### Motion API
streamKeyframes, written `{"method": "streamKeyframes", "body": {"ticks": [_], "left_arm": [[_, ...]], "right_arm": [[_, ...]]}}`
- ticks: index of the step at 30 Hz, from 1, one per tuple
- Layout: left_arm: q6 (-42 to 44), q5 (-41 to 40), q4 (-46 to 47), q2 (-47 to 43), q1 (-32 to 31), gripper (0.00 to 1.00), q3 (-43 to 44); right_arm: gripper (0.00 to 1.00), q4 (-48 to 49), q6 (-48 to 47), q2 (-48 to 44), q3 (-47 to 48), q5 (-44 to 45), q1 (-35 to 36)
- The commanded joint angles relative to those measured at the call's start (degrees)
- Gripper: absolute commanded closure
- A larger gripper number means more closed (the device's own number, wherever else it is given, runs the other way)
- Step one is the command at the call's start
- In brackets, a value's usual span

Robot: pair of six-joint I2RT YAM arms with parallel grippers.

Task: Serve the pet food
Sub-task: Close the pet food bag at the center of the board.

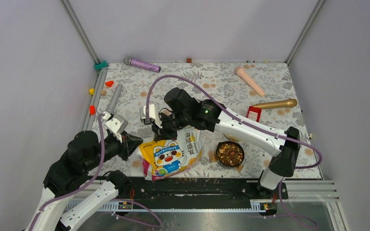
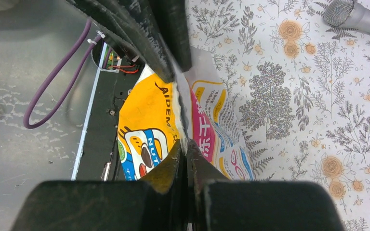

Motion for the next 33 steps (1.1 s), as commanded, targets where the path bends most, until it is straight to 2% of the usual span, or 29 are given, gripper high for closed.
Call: {"method": "streamKeyframes", "body": {"ticks": [1,5,6,7,8,11,26,29,30,32,33], "left_arm": [[-1.22,-3.22,0.47,-0.03,0.01,1.0,-0.2],[-0.85,-3.92,0.27,0.42,0.04,1.0,0.37],[-0.65,-3.31,0.35,0.22,0.02,1.0,0.45],[-0.49,-2.71,0.32,0.18,0.0,1.0,0.41],[-0.38,-2.21,0.47,0.09,0.0,1.0,0.39],[-0.23,-1.01,1.08,0.28,0.0,1.0,-0.22],[0.7,2.16,3.51,0.02,0.03,1.0,-0.49],[0.63,2.41,3.68,-0.41,0.01,1.0,-0.33],[0.67,2.33,3.72,-0.43,0.0,1.0,-0.2],[0.75,2.3,3.66,-0.45,0.0,1.0,0.01],[0.82,2.28,3.64,-0.51,0.01,1.0,0.09]], "right_arm": [[1.0,2.04,2.02,-5.0,1.69,-0.65,0.82],[1.0,2.29,2.5,-4.99,1.71,-0.6,0.86],[0.96,2.42,2.71,-4.87,1.73,-0.73,0.77],[0.86,2.49,2.76,-4.74,1.83,-1.0,0.8],[0.81,2.42,2.62,-4.34,2.07,-1.92,0.85],[0.74,1.87,2.77,-2.77,3.38,-5.25,0.84],[0.68,-3.31,3.02,5.59,11.24,-9.3,1.3],[0.68,-4.85,2.77,6.75,11.93,-9.06,1.9],[0.71,-5.22,2.97,7.26,12.28,-8.85,2.08],[0.83,-6.4,2.76,8.24,13.17,-8.68,2.24],[0.98,-6.79,2.66,8.58,13.46,-8.51,2.32]]}}
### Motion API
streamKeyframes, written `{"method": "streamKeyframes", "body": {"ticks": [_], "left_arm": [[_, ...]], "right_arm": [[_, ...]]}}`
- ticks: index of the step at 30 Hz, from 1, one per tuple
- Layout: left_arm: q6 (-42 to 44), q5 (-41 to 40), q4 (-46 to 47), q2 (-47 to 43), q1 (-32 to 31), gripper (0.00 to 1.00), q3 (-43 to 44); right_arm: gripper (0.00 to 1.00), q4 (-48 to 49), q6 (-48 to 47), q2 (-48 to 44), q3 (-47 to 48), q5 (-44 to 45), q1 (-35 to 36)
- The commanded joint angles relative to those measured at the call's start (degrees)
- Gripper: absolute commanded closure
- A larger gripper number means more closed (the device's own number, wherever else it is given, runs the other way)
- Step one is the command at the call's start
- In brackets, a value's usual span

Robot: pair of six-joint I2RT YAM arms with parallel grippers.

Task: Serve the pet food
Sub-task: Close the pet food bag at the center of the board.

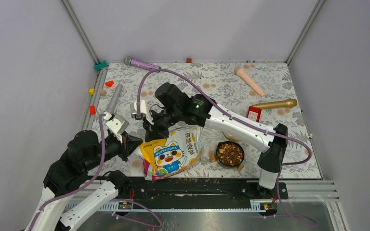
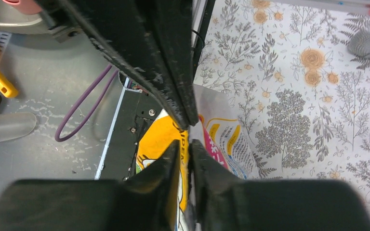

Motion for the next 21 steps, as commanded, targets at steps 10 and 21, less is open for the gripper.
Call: {"method": "streamKeyframes", "body": {"ticks": [10,21], "left_arm": [[-0.73,-8.03,5.59,1.69,0.3,1.0,1.91],[3.98,-14.38,7.97,7.41,0.36,1.0,8.73]], "right_arm": [[1.0,-0.77,-0.25,-2.82,0.59,9.8,2.02],[0.69,-5.74,-3.76,-6.13,-0.21,13.87,1.43]]}}
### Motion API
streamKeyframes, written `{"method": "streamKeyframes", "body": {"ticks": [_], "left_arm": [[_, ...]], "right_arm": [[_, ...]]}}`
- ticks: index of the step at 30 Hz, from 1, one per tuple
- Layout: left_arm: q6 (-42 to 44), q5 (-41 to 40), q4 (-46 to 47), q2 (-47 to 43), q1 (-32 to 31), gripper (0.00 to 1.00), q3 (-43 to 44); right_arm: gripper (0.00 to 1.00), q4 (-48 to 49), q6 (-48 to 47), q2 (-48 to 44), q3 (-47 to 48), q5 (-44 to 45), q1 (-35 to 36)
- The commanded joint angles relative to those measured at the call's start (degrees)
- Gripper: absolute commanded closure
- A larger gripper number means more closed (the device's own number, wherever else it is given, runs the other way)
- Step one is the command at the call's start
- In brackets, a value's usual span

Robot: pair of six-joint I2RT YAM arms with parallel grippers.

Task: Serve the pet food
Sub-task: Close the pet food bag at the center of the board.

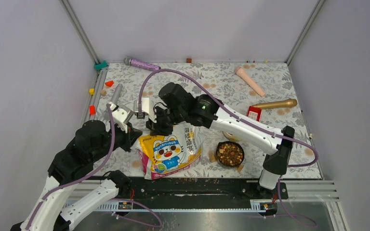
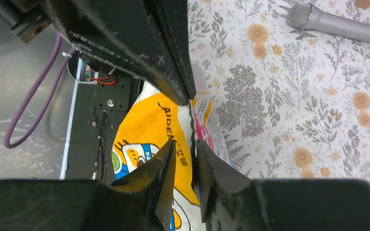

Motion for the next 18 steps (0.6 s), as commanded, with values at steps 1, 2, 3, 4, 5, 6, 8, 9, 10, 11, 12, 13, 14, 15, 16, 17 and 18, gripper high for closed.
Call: {"method": "streamKeyframes", "body": {"ticks": [1,2,3,4,5,6,8,9,10,11,12,13,14,15,16,17,18], "left_arm": [[3.5,-5.8,7.92,0.84,0.61,1.0,5.68],[3.66,-5.08,7.95,0.77,0.56,1.0,5.76],[3.71,-4.79,8.17,0.49,0.58,1.0,5.69],[3.78,-4.67,8.48,0.26,0.63,1.0,5.59],[3.94,-4.44,8.6,0.01,0.62,1.0,5.43],[4.07,-4.13,8.87,-0.38,0.61,1.0,5.23],[4.17,-3.29,9.02,-0.91,0.59,1.0,4.98],[4.18,-2.99,9.11,-1.14,0.59,1.0,4.98],[4.25,-2.79,9.2,-1.24,0.59,1.0,4.98],[4.26,-2.74,9.31,-1.38,0.57,1.0,4.89],[4.31,-2.56,9.45,-1.56,0.59,1.0,4.83],[4.41,-2.31,9.45,-1.59,0.56,1.0,4.7],[4.55,-2.03,9.49,-1.62,0.59,1.0,4.7],[4.67,-2.05,9.44,-1.51,0.55,1.0,4.74],[4.84,-2.29,9.51,-1.41,0.56,1.0,4.82],[5.02,-2.87,9.57,-1.18,0.58,1.0,5.04],[5.05,-3.61,9.69,-0.91,0.55,1.0,5.35]], "right_arm": [[0.67,-4.84,-2.65,-4.15,-0.53,1.16,0.73],[0.64,-5.23,-3.05,-3.9,-0.56,1.66,0.6],[0.64,-5.41,-3.25,-3.61,-0.52,2.17,0.54],[0.64,-5.76,-3.41,-3.17,-0.44,2.28,0.4],[0.64,-6.35,-3.79,-2.68,-0.06,2.08,0.32],[0.64,-7.06,-4.21,-2.07,0.49,1.76,0.2],[0.64,-8.07,-5.34,-1.06,1.08,1.45,0.06],[0.64,-8.43,-5.8,-0.7,1.33,1.53,-0.01],[0.64,-8.62,-6.6,-0.39,1.39,1.7,-0.12],[0.69,-9.12,-7.71,-0.03,1.46,1.64,-0.19],[0.83,-9.76,-8.26,0.4,1.88,1.81,-0.27],[0.94,-10.8,-8.64,0.85,2.61,1.75,-0.26],[1.0,-12.08,-9.49,1.18,3.52,1.36,-0.36],[1.0,-12.56,-9.9,1.37,3.83,1.24,-0.47],[1.0,-12.4,-10.23,1.27,3.68,1.35,-0.49],[1.0,-11.5,-10.23,1.05,3.14,1.78,-0.63],[1.0,-8.97,-8.95,0.45,2.04,2.94,-0.75]]}}
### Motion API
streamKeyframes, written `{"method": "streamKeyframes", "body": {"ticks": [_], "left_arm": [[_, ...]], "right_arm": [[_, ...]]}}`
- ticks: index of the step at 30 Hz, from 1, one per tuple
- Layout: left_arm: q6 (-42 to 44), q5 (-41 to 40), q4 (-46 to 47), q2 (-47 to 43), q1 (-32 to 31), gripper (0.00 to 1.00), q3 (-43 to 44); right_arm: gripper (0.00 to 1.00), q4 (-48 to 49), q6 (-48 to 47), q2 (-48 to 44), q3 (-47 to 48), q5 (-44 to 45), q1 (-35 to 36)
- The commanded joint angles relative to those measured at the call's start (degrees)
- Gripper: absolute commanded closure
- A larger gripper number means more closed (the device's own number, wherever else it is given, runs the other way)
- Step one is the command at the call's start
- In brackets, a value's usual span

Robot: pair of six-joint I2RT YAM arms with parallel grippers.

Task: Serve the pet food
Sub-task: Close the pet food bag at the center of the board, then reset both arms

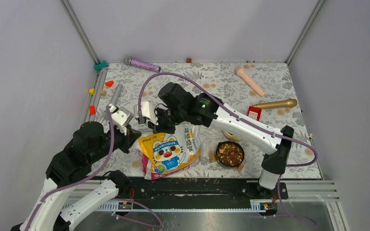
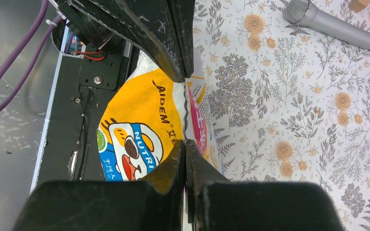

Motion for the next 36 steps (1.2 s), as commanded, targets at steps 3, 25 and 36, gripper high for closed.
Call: {"method": "streamKeyframes", "body": {"ticks": [3,25,36], "left_arm": [[2.04,-8.06,12.05,0.17,0.57,1.0,5.63],[-26.46,-48.89,-2.67,15.0,1.15,0.01,20.05],[-30.45,-25.62,-3.38,26.03,30.16,0.01,16.96]], "right_arm": [[1.0,5.39,3.22,-2.73,-4.45,6.51,-1.01],[0.01,13.04,42.55,-40.14,-26.33,29.58,-30.19],[0.01,11.15,52.51,-49.94,-46.55,31.31,-60.33]]}}
